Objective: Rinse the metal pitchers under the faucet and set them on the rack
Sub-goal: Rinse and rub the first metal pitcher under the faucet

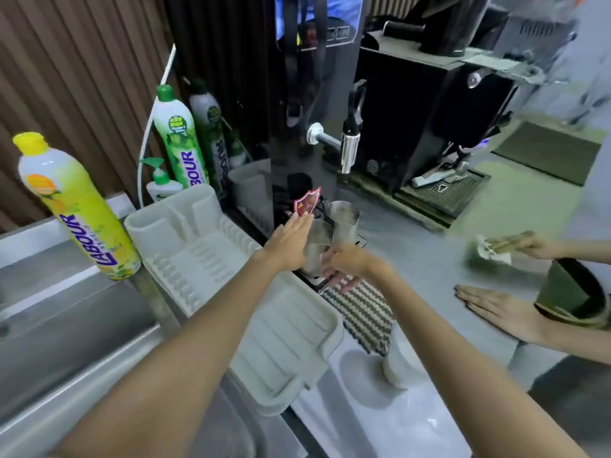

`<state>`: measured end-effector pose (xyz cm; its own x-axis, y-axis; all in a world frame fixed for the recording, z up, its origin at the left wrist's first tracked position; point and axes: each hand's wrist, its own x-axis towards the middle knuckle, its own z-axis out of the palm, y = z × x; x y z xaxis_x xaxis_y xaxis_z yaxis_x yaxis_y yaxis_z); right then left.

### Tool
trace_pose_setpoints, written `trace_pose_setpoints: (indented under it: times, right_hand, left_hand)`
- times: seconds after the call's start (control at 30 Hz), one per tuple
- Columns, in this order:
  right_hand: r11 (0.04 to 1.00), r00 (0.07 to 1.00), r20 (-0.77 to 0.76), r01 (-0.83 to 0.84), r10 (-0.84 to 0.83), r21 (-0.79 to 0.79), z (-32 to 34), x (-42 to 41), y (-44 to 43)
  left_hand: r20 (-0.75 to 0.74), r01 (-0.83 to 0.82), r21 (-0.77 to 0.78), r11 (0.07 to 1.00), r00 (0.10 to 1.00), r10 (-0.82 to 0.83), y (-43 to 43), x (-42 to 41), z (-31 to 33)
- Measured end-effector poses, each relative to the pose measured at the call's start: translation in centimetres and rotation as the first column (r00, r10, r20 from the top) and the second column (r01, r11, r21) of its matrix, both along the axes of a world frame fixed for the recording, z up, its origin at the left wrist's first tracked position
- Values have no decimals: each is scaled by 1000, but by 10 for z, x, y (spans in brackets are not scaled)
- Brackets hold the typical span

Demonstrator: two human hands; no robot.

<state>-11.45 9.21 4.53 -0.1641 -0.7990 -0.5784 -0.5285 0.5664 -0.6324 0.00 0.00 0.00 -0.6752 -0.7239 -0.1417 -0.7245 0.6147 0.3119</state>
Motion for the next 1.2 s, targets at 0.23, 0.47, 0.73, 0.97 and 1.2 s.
trace_pose_setpoints:
  times: [0.23, 0.47, 0.73, 0.97, 1.2]
  right_hand:
    - [1000, 994, 106, 25, -26, 9, -10, -11, 4]
    - [999, 994, 112, 5, -11, 51, -4, -2, -1]
    - [948, 884, 355, 317, -305, 26, -18, 3, -10]
    - [915, 825, 459, 399, -331, -57, -21, 11, -21]
    - [983, 813, 581, 128, -26, -134, 28, 49, -21]
  left_hand:
    - [-12, -107, -243, 964, 994, 107, 4, 0, -1]
    - [-319, -501, 304, 810, 748, 582, 26, 1, 8]
    - [-325, -93, 906, 414, 476, 817, 67, 17, 30]
    - [-339, -228, 857, 463, 429, 838, 64, 54, 31]
    - [-455, -257, 808, 530, 298, 839, 69, 97, 37]
